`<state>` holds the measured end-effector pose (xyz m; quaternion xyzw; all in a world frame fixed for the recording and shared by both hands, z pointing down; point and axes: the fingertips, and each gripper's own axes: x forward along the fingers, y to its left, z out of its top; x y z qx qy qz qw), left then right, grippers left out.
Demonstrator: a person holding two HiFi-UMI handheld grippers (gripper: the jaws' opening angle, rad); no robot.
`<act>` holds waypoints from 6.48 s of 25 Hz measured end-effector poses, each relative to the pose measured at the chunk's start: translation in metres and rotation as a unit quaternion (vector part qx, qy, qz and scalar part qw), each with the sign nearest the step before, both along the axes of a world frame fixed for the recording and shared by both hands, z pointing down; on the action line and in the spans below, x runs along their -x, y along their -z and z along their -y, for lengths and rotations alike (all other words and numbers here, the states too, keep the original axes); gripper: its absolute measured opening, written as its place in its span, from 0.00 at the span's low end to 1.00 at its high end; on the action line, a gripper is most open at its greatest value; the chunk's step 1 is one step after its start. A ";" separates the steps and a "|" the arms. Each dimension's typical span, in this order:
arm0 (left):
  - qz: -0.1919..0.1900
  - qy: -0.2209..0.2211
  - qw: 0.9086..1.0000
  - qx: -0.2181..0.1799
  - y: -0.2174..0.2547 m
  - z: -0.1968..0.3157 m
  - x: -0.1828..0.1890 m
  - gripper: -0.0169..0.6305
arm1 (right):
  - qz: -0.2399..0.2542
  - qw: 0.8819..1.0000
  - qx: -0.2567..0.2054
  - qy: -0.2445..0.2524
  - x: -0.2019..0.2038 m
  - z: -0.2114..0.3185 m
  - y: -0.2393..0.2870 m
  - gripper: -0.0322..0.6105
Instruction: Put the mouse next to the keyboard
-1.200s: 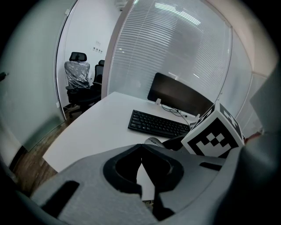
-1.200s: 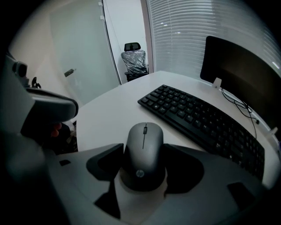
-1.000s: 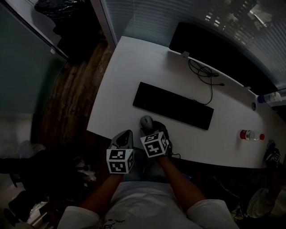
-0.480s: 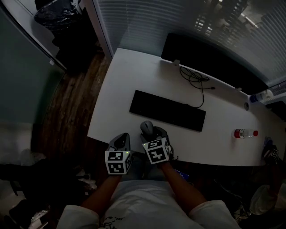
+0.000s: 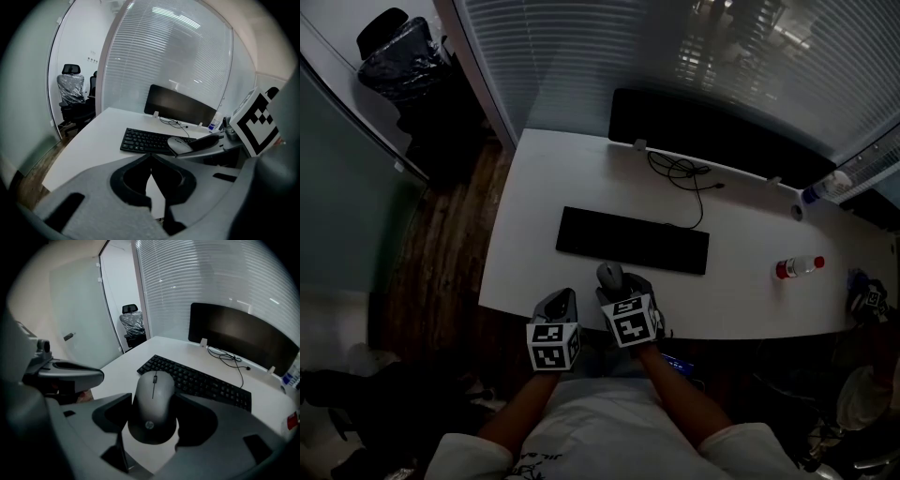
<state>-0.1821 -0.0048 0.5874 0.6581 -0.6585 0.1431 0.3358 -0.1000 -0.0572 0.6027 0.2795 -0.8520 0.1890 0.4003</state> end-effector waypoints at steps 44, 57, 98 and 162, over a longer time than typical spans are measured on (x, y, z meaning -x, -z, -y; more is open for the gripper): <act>-0.007 -0.183 0.983 -0.015 -0.001 0.118 -0.197 0.04 | -0.030 0.963 0.001 -0.267 -0.281 0.096 -0.022 0.50; 0.006 -0.183 0.983 0.005 -0.017 0.118 -0.196 0.04 | -0.047 0.951 0.047 -0.303 -0.328 0.126 -0.087 0.50; 0.013 -0.169 0.985 0.021 -0.022 0.111 -0.185 0.04 | -0.051 0.955 0.047 -0.287 -0.332 0.137 -0.114 0.51; 0.008 -0.061 0.996 -0.060 0.063 0.018 -0.088 0.04 | 0.078 0.985 -0.054 -0.142 -0.126 0.008 0.069 0.05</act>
